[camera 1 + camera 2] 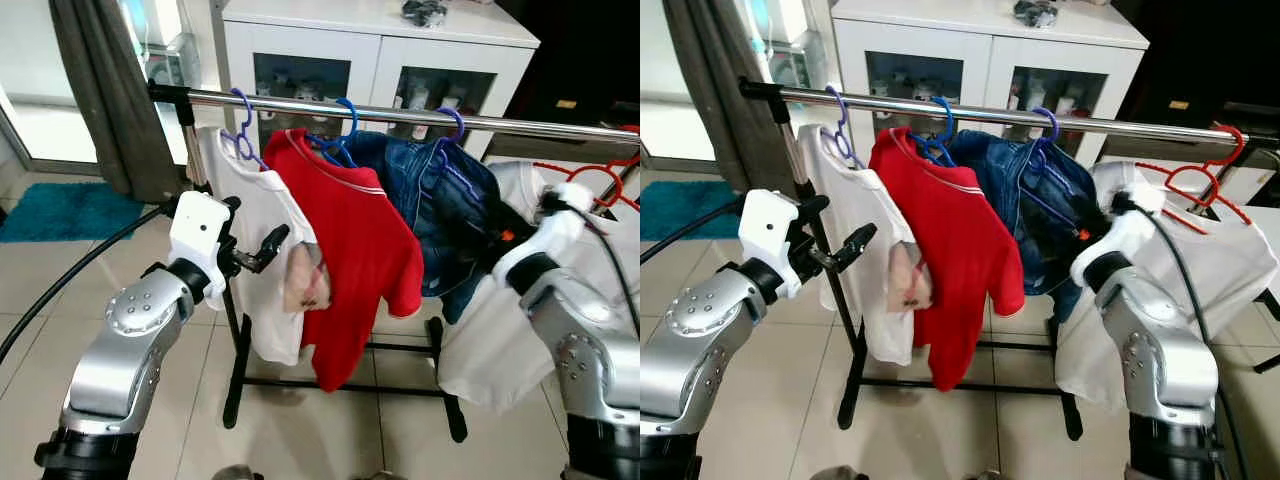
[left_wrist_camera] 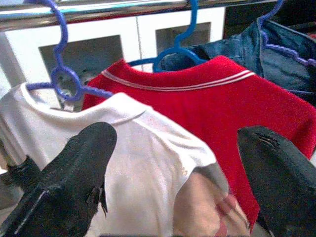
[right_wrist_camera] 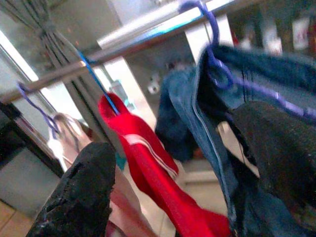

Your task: Hang hanger

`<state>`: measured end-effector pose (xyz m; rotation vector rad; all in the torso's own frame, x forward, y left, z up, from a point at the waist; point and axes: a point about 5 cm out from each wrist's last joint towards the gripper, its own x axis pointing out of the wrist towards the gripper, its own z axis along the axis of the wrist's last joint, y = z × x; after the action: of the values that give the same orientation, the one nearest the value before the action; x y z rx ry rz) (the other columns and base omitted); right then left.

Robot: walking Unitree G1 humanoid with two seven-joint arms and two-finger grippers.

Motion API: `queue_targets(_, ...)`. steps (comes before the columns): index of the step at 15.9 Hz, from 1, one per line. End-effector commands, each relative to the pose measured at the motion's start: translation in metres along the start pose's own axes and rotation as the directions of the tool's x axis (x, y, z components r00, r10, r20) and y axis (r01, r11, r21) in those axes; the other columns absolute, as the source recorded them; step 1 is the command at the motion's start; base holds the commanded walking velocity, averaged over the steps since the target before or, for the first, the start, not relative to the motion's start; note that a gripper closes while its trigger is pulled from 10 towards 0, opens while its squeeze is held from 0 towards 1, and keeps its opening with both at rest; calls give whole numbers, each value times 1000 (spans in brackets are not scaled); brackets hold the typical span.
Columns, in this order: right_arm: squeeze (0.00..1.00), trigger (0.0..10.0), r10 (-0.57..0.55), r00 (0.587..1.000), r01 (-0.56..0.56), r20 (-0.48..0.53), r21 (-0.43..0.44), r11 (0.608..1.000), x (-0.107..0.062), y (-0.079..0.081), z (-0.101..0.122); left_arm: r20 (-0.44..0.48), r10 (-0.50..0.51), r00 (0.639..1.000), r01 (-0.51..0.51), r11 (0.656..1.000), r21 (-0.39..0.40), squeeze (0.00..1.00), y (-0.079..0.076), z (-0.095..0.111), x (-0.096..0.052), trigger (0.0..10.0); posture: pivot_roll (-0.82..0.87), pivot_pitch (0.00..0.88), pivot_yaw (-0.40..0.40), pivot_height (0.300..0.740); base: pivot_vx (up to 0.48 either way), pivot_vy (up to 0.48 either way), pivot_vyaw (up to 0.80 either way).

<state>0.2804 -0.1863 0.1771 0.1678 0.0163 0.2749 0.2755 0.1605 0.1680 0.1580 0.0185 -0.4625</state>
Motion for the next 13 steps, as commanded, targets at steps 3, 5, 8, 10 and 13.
queue_targets(3, 1000, 10000, 14, 1000, -13, -28, 9, 1000, -2, 33, -22, 17, 35, 999, -34, 999, -16, 0, -6, 1, 2, 10000, 26, 0, -50, 740, 0, 0, 267)
queue_targets(5, 1000, 10000, 35, 999, -35, -41, 15, 999, 0, 42, -29, 23, 32, 999, -32, 999, -19, 0, -7, 2, 2, 10000, 35, 0, -57, 740, 0, 0, 800)
queue_targets(8, 1000, 10000, 51, 998, -50, -26, 58, 997, 9, 56, -35, 24, 41, 999, -41, 999, -9, 0, -8, 3, 2, 10000, 50, 0, -75, 740, 0, 253, 800)
queue_targets(10, 1000, 10000, 45, 999, -45, -2, 69, 997, 11, 57, -31, 27, 53, 998, -53, 999, -9, 0, -7, 3, 3, 10000, 54, 0, -83, 740, 0, 431, 800)
queue_targets(13, 1000, 10000, -6, 1000, 5, 14, 80, 997, 15, 50, -27, 26, 81, 996, -81, 997, -10, 0, -6, 4, 8, 10000, 54, 0, -86, 740, 0, 91, 246)
